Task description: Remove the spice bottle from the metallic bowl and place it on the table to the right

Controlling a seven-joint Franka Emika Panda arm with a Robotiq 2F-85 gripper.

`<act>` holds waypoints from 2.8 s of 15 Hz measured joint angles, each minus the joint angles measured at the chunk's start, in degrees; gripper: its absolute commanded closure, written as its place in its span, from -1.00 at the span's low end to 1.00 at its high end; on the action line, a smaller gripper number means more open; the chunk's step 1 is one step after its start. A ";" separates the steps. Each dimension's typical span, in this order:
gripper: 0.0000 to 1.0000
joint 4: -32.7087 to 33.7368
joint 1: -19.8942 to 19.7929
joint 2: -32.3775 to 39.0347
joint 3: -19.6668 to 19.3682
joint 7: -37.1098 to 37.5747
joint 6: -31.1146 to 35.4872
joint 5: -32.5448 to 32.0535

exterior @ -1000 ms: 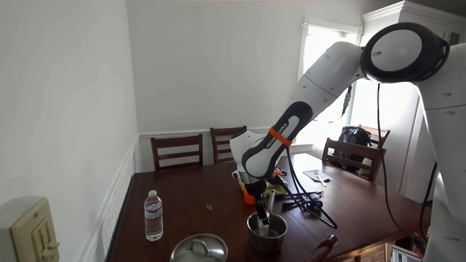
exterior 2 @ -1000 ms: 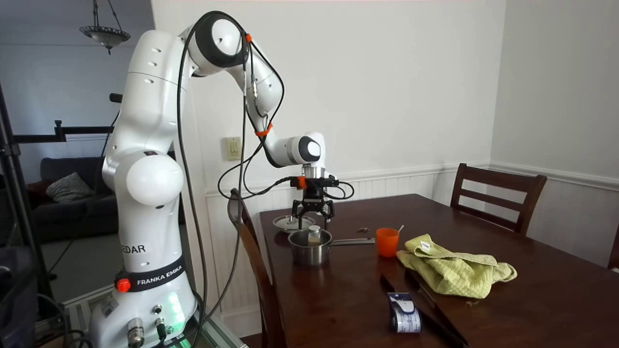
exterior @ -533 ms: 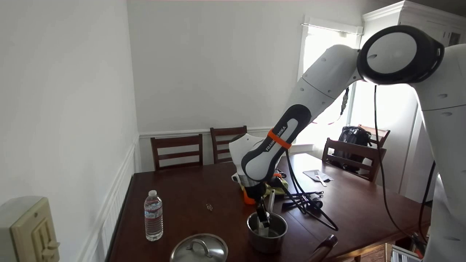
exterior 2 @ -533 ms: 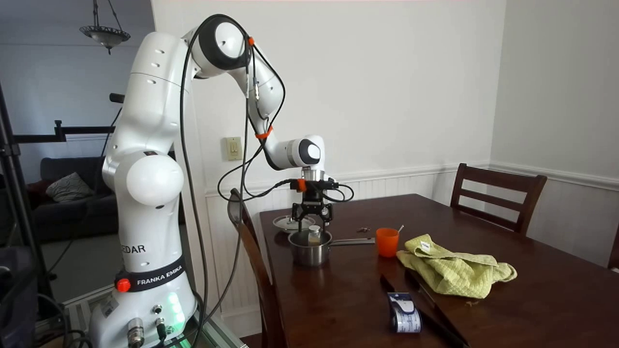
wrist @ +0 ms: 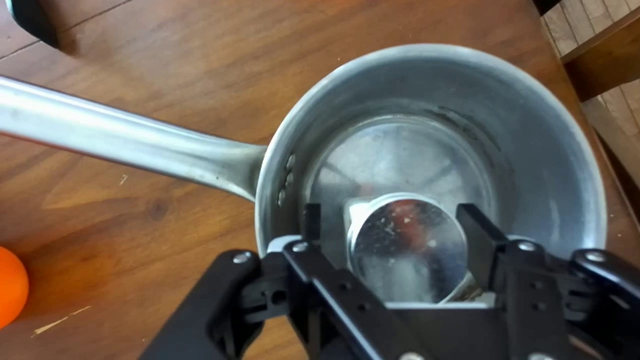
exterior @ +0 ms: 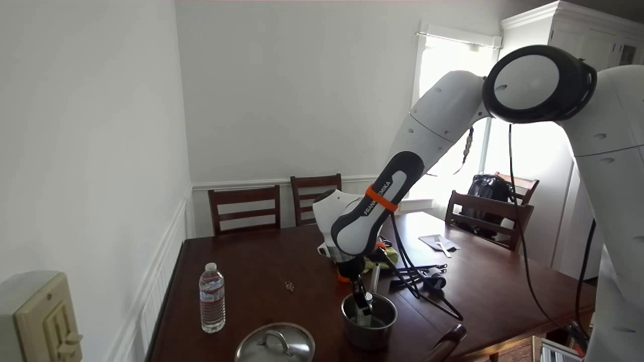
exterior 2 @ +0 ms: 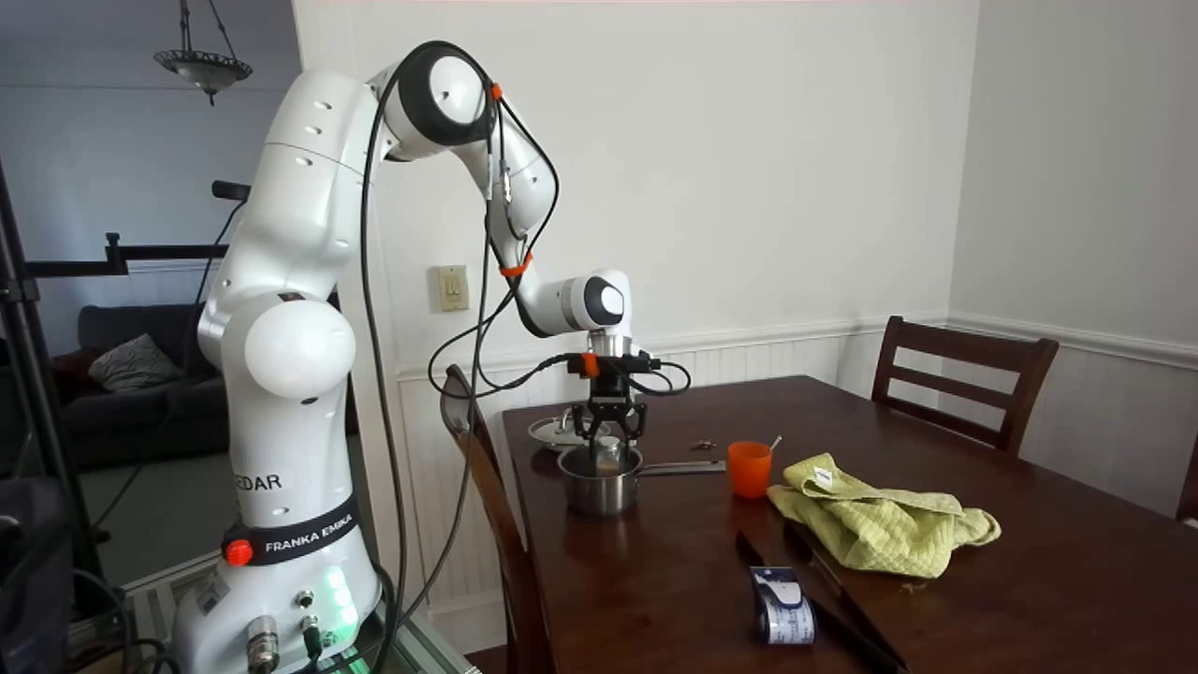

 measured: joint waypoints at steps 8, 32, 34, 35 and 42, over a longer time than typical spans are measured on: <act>0.53 -0.36 0.20 -1.28 0.35 -1.54 -2.71 -1.51; 0.53 -1.58 -19.97 -18.80 -18.00 -15.66 -14.09 -2.44; 0.53 -0.71 -21.78 -18.29 -19.43 -23.65 -9.70 -2.74; 0.53 -0.16 -23.06 -18.09 -20.34 -28.00 -7.30 -2.72; 0.03 12.95 -29.07 -7.88 -19.44 -53.13 -7.45 8.89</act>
